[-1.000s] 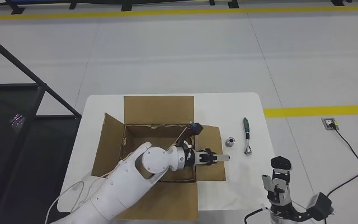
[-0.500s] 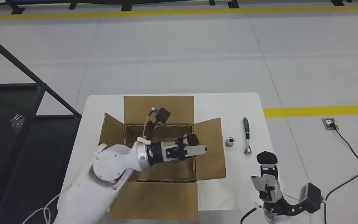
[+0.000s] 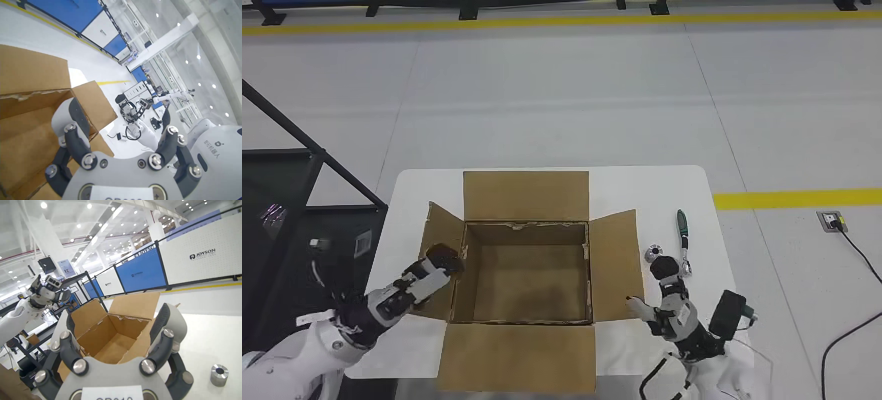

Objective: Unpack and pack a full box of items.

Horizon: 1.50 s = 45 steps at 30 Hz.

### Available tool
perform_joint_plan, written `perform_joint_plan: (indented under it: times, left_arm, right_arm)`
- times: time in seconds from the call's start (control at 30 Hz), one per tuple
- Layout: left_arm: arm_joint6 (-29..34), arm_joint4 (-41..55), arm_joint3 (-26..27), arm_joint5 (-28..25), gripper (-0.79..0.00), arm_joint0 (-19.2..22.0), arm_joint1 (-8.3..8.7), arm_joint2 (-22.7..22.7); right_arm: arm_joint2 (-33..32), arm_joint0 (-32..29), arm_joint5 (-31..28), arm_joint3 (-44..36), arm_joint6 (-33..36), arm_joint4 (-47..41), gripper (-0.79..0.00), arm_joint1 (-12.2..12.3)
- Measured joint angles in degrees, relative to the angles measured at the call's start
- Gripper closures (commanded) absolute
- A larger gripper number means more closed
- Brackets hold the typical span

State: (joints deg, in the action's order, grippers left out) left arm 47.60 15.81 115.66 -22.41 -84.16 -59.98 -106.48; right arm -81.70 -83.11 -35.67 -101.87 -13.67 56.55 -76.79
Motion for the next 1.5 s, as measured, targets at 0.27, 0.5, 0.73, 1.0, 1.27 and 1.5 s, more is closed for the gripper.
perform_joint_plan:
  times: [0.27,0.5,0.73,1.0,1.27,1.5]
  left_arm:
    - [-1.8,5.0,-3.3,-2.5,-0.785,-5.3,0.04,-7.3]
    - [-9.5,3.7,-5.7,-0.3,-0.785,-7.1,-0.41,-7.8]
    - [-12.8,-0.1,-5.8,3.7,-0.785,-7.9,-0.56,-6.3]
    - [-13.0,-0.2,-5.4,1.9,-0.785,-8.1,-0.63,-5.8]
    - [-12.5,1.2,-5.9,-0.2,-0.785,-9.0,-0.70,-6.3]
    - [-12.2,1.4,-5.5,-0.9,-0.785,-9.5,-0.75,-6.0]
  right_arm:
    - [-4.2,4.1,8.1,-3.5,31.4,-18.7,-0.785,1.4]
    - [-6.1,6.8,16.5,-5.1,42.8,-19.5,-0.785,2.0]
    - [-4.6,7.1,18.5,-4.3,43.9,-18.2,-0.785,2.0]
    - [-0.5,13.7,26.3,-1.2,54.4,-20.6,-0.785,2.1]
    - [3.3,18.4,29.6,1.0,60.2,-22.1,-0.785,2.1]
    - [6.5,21.1,30.6,1.9,61.0,-22.9,-0.785,2.0]
